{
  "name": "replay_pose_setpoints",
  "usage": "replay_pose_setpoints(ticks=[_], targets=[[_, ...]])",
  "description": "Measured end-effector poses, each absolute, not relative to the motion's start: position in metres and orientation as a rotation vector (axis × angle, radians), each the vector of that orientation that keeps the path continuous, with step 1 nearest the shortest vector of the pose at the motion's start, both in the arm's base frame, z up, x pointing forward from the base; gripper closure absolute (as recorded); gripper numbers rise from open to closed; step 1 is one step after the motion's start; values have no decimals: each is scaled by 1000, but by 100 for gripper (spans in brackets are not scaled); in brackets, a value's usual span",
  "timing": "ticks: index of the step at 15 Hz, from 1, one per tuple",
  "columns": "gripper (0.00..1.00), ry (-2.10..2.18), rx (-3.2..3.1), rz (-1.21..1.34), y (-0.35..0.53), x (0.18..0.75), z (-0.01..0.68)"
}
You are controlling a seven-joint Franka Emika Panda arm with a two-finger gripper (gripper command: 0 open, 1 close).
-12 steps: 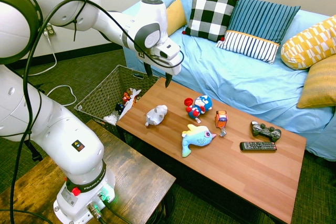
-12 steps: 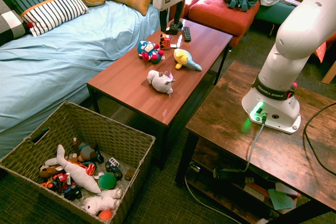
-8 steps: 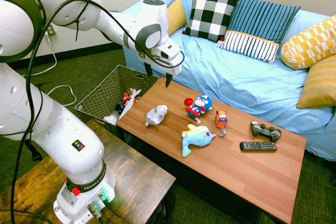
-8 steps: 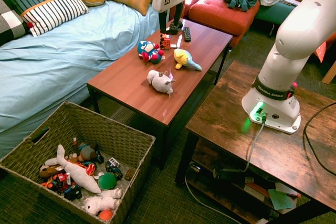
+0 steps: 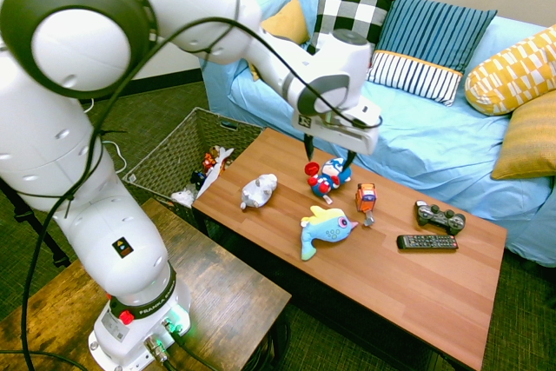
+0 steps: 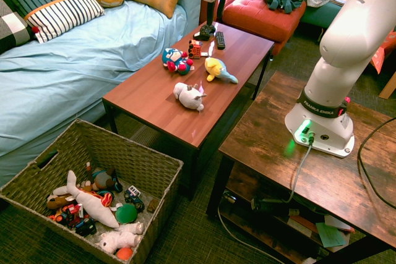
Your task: Put the toy car in the basket
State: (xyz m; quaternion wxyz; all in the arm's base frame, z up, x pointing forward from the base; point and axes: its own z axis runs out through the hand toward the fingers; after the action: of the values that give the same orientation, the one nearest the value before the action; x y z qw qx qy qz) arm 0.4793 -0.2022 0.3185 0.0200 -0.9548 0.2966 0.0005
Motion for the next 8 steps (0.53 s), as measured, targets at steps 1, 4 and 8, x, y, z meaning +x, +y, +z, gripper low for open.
replay_pose_setpoints(ticks=[1, 4, 8], targets=[[0, 841, -2973, 28, -218, 494, 303], [0, 616, -3040, 71, -250, 545, 252], [0, 468, -3088, 121, -283, 593, 198]])
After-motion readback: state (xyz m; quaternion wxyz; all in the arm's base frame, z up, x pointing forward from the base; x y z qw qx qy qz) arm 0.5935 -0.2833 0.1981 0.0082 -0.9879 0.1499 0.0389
